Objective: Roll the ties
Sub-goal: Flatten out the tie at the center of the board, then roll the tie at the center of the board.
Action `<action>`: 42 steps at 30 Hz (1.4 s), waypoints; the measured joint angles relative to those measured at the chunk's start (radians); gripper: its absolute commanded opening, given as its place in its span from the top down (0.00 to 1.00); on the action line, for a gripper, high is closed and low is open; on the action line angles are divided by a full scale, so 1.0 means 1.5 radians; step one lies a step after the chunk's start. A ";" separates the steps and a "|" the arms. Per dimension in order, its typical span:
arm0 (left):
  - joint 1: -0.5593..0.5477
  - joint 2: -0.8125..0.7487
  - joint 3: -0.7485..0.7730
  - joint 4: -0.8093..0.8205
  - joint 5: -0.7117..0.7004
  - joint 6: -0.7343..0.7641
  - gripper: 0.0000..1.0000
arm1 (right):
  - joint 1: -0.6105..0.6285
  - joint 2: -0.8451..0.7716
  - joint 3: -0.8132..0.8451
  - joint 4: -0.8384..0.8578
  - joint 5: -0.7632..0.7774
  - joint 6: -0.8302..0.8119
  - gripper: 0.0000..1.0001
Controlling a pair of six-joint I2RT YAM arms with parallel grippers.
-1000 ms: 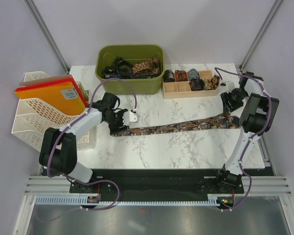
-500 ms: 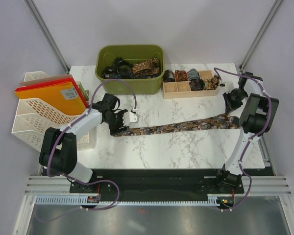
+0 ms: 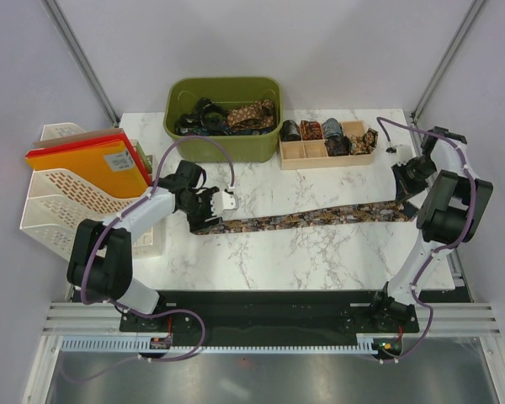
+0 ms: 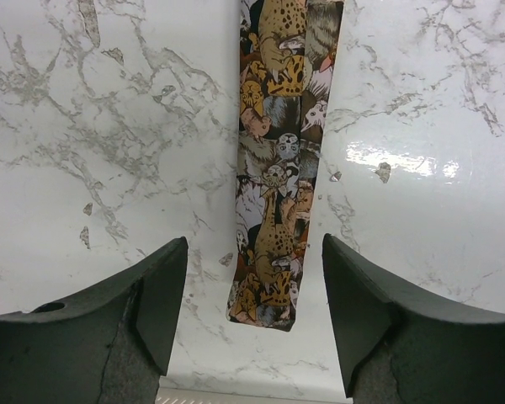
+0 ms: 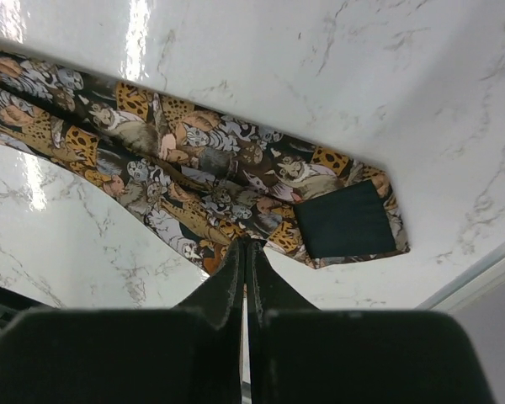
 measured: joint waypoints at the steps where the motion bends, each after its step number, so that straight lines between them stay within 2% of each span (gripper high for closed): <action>1: 0.000 0.000 0.000 0.000 -0.001 0.000 0.27 | -0.001 0.001 -0.011 0.005 0.005 0.000 0.99; 4: 0.000 0.000 0.000 0.000 -0.004 0.000 0.26 | -0.002 0.017 -0.023 0.016 0.013 0.006 0.85; 5: 0.001 0.000 0.000 0.000 -0.006 -0.001 0.25 | -0.003 0.024 -0.023 0.023 0.014 0.008 0.75; 7: 0.007 0.000 0.000 -0.001 -0.012 -0.004 0.25 | -0.003 0.038 -0.022 0.042 0.017 0.016 0.67; 8: 0.011 0.000 0.000 -0.002 -0.014 -0.006 0.25 | -0.003 0.044 -0.023 0.048 0.019 0.017 0.57; 12: 0.034 -0.001 0.000 -0.011 -0.020 -0.007 0.25 | -0.003 0.043 -0.023 0.061 0.022 0.014 0.42; 14: 0.046 -0.003 -0.001 -0.018 -0.023 -0.007 0.25 | -0.003 0.038 -0.023 0.064 0.021 0.011 0.39; 17: 0.057 -0.005 -0.003 -0.025 -0.025 -0.001 0.25 | -0.002 0.012 -0.023 0.064 0.010 0.010 0.41; 21: 0.062 -0.004 -0.027 -0.034 -0.030 0.020 0.30 | 0.011 -0.048 -0.023 0.061 -0.024 0.017 0.45; 27: 0.074 0.008 -0.047 -0.020 -0.038 0.036 0.33 | 0.107 -0.086 -0.028 0.066 -0.100 0.071 0.57; 33: 0.077 0.003 -0.058 0.001 -0.037 0.046 0.34 | 0.222 -0.084 -0.086 0.105 -0.186 0.169 0.58; 42: 0.079 -0.004 -0.061 0.011 -0.015 0.051 0.48 | 0.344 -0.083 -0.166 0.274 -0.304 0.367 0.66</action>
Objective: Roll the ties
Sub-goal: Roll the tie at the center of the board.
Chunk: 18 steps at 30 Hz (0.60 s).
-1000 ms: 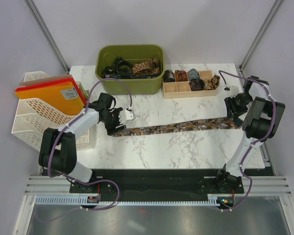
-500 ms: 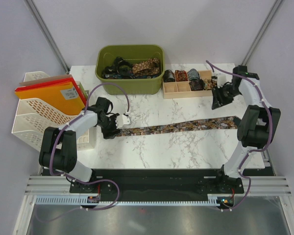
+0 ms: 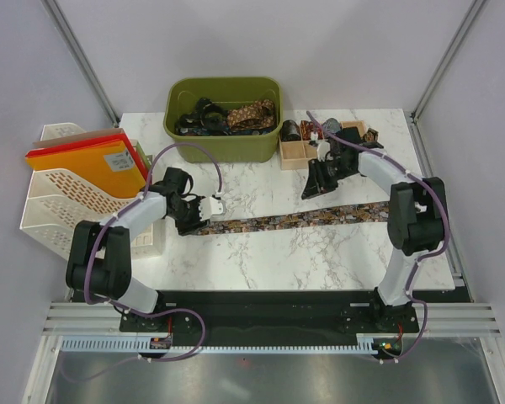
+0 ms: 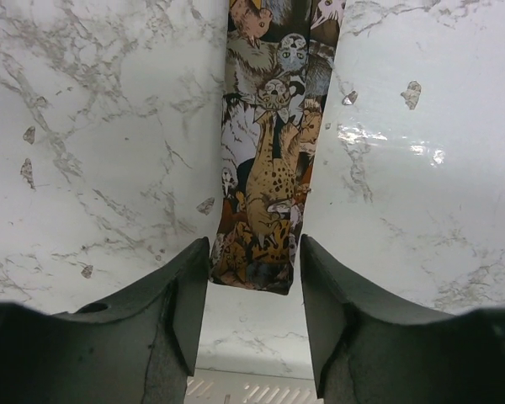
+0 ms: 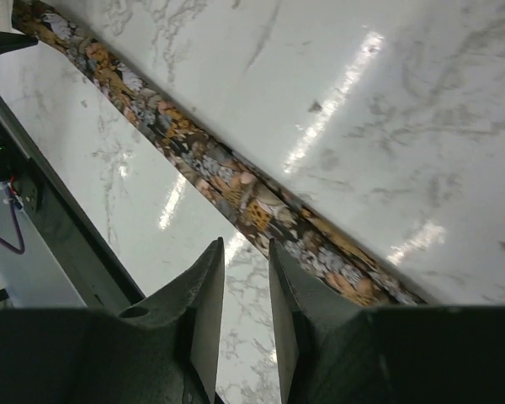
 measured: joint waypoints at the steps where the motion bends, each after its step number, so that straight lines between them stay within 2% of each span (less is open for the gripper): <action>1: 0.000 -0.001 0.000 0.000 0.003 0.000 0.50 | 0.017 0.002 -0.006 0.018 -0.004 0.017 0.66; 7: 0.000 -0.032 0.000 -0.001 0.021 -0.001 0.58 | 0.130 0.029 -0.016 0.116 -0.022 0.118 0.67; 14: -0.001 -0.046 0.010 -0.011 0.040 -0.002 0.59 | 0.212 0.078 -0.016 0.218 -0.033 0.213 0.68; 17: -0.001 -0.046 0.011 -0.012 0.045 -0.001 0.47 | 0.225 0.092 -0.016 0.253 -0.039 0.251 0.69; 18: -0.001 -0.046 0.011 -0.012 0.047 -0.002 0.40 | 0.230 0.096 -0.015 0.264 -0.040 0.263 0.69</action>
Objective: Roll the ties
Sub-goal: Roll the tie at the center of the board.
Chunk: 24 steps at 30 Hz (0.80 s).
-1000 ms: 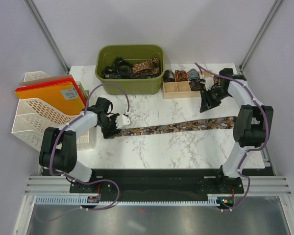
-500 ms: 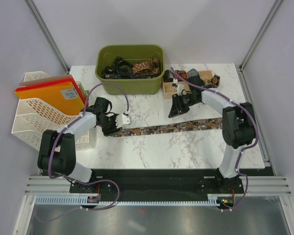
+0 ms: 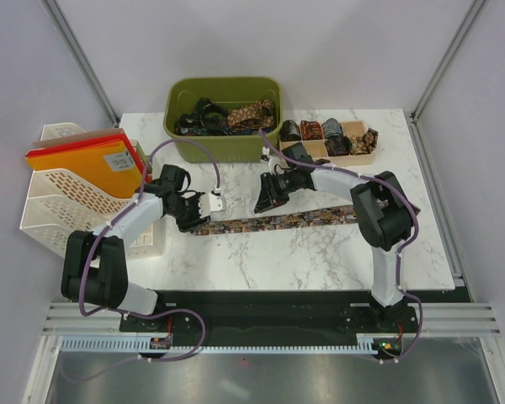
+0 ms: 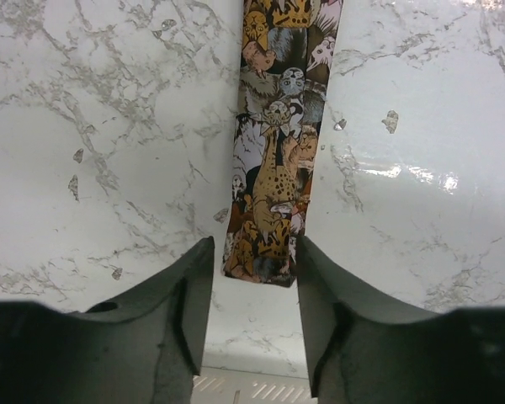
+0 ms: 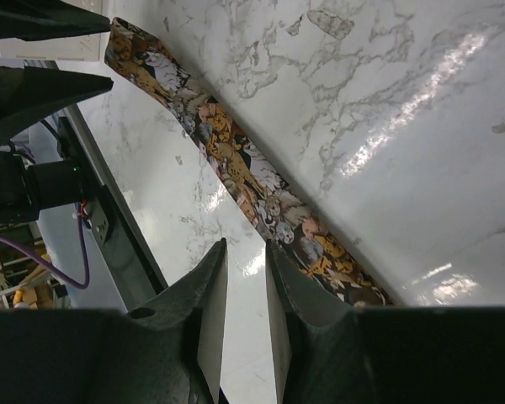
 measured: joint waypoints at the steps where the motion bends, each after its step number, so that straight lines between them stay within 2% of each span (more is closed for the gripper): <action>1: 0.000 0.001 0.000 0.000 0.001 0.000 0.38 | 0.005 0.004 0.001 0.011 0.001 0.009 0.69; 4: 0.001 0.008 -0.001 0.001 -0.004 0.002 0.32 | 0.026 0.019 0.003 0.031 0.001 0.027 0.69; 11: 0.030 0.040 -0.015 0.008 -0.022 0.004 0.32 | 0.077 0.057 0.009 0.046 0.009 0.036 0.70; 14: 0.035 0.040 -0.015 0.014 -0.023 0.012 0.35 | 0.083 0.079 0.011 0.048 0.015 0.039 0.69; 20: 0.035 0.040 -0.015 0.012 -0.011 0.032 0.57 | 0.085 0.087 0.029 0.049 0.017 0.051 0.69; 24: 0.033 0.040 -0.007 -0.001 0.004 0.033 0.57 | 0.089 0.089 0.036 0.054 0.017 0.056 0.69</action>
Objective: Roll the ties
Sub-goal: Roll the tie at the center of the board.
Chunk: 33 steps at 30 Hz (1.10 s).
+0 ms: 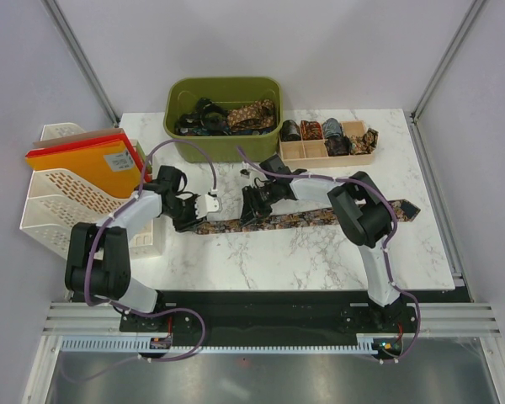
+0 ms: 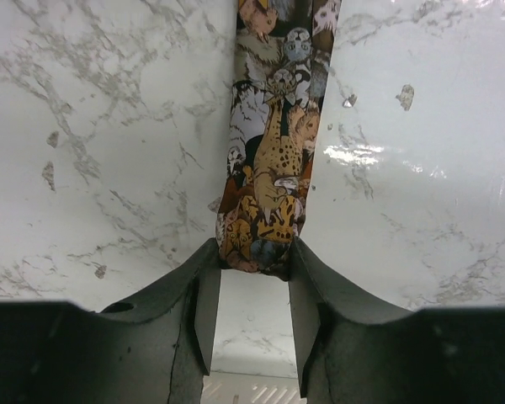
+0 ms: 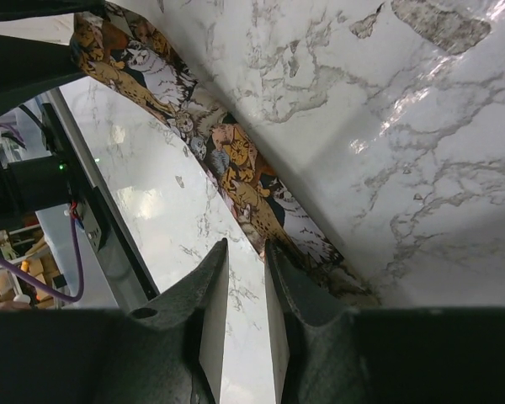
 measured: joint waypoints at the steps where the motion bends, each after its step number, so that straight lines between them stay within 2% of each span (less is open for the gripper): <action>1: -0.002 0.000 0.004 -0.003 0.003 -0.001 0.56 | 0.001 0.001 0.000 0.000 0.000 0.001 0.68; 10: -0.080 -0.001 0.066 -0.010 0.042 -0.040 0.53 | 0.000 0.002 0.000 0.011 -0.008 0.020 0.66; 16: -0.135 0.037 0.097 0.006 0.065 -0.086 0.53 | 0.000 0.003 -0.002 0.032 -0.022 0.041 0.67; 21: -0.156 0.064 0.100 0.034 0.075 -0.119 0.52 | -0.005 0.013 -0.014 0.062 -0.038 0.070 0.61; 28: -0.172 0.093 0.100 0.080 0.093 -0.157 0.51 | -0.050 -0.015 -0.113 0.191 -0.066 0.168 0.46; 33: -0.173 0.120 0.101 0.110 0.102 -0.181 0.52 | -0.062 -0.037 -0.175 0.331 -0.069 0.275 0.45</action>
